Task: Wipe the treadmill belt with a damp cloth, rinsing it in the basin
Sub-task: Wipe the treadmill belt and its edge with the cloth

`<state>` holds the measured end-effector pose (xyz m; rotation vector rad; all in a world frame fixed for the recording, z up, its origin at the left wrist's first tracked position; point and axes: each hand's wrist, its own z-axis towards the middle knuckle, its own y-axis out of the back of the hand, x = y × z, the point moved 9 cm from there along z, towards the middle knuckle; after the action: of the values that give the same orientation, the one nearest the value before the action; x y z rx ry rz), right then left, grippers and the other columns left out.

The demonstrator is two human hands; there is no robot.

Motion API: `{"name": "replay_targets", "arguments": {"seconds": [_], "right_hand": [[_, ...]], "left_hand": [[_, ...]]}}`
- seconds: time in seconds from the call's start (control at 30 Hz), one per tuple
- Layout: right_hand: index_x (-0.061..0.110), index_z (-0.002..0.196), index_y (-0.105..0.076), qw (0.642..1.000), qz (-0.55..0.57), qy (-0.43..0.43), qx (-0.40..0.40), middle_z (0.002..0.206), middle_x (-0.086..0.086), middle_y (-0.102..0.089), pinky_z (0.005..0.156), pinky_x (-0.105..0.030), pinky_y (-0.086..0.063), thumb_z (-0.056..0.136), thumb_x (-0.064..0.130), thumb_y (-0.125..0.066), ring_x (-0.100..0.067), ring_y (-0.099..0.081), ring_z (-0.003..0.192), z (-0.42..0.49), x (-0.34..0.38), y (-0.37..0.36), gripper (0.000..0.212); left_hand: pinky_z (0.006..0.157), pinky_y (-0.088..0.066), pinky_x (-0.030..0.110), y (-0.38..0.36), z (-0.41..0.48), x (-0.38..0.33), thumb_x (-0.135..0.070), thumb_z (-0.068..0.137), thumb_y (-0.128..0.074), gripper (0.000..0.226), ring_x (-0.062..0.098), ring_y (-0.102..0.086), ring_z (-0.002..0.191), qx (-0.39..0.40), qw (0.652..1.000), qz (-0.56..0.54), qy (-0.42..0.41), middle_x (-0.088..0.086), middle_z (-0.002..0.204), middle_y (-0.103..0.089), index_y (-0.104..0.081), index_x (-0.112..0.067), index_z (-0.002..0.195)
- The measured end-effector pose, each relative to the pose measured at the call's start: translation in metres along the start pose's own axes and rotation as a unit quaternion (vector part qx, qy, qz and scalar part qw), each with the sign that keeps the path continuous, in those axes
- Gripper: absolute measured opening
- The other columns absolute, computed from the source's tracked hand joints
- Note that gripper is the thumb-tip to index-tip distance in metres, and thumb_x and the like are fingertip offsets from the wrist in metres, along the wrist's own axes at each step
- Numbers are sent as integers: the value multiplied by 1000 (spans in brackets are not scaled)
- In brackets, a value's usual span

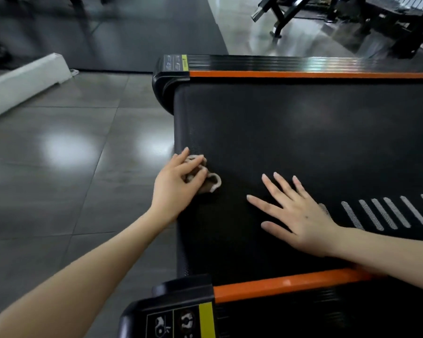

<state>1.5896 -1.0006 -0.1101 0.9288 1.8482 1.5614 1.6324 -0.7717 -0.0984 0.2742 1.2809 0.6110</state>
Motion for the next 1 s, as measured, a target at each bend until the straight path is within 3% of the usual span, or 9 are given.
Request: {"name": "replay_targets", "arguments": {"seconds": [0.07,0.13,0.33,0.43,0.53,0.7,0.8,1.0], "right_hand": [[63,134,18,1000,0,3,-4,154,0,19,113,-43,19,85,74,10,-20,28,141,3,0,-1,51],[60,138,13,1000,-4,6,-9,156,-1,16,113,-45,17,89,71,3,-18,27,141,2,-2,-2,51],[48,147,-4,1000,8,11,-25,159,-4,6,111,-50,6,96,64,-13,-24,15,145,0,2,1,54],[42,149,-12,999,2,11,-34,159,-10,-3,111,-54,-2,97,61,-17,-32,3,146,0,2,2,55],[44,148,-8,999,-1,15,-34,159,-11,-1,113,-54,0,97,62,-15,-31,6,146,1,2,2,55],[44,147,-6,999,-4,11,-40,158,-14,-3,114,-59,-1,96,61,-11,-34,6,145,0,3,3,54],[42,147,-3,999,-6,10,-42,158,-14,-2,114,-59,0,94,62,-8,-34,6,145,1,2,2,57],[40,145,-3,999,-4,6,-45,158,-15,-6,114,-57,3,89,67,2,-37,1,145,3,0,3,62]], "left_hand": [[106,-32,21,2,27,17,-29,86,-67,34,11,-44,130,-26,997,-25,73,4,143,-46,-64,-27,120],[104,-29,17,-1,53,24,-28,87,-65,35,10,-43,131,-33,995,-31,85,5,142,-48,-64,-25,122],[97,-33,18,-9,142,32,-30,89,-61,35,11,-43,131,-42,995,23,86,3,130,-60,-63,-21,123],[96,-38,22,-13,179,42,-37,87,-60,37,14,-54,120,-57,992,52,104,0,117,-68,-65,-23,121],[94,-43,24,-15,194,46,-42,85,-61,40,15,-60,110,-55,990,70,113,-2,111,-70,-65,-26,121],[104,-35,29,-17,173,37,-40,89,-56,45,22,-44,130,-4,990,113,89,8,134,-55,-55,-25,132],[107,-36,30,-11,137,31,-39,89,-55,44,19,-43,131,4,993,89,81,4,130,-59,-55,-27,132],[91,-25,8,-2,47,9,-33,89,-61,43,10,-42,130,61,992,73,82,1,131,-57,-55,-30,131]]}}
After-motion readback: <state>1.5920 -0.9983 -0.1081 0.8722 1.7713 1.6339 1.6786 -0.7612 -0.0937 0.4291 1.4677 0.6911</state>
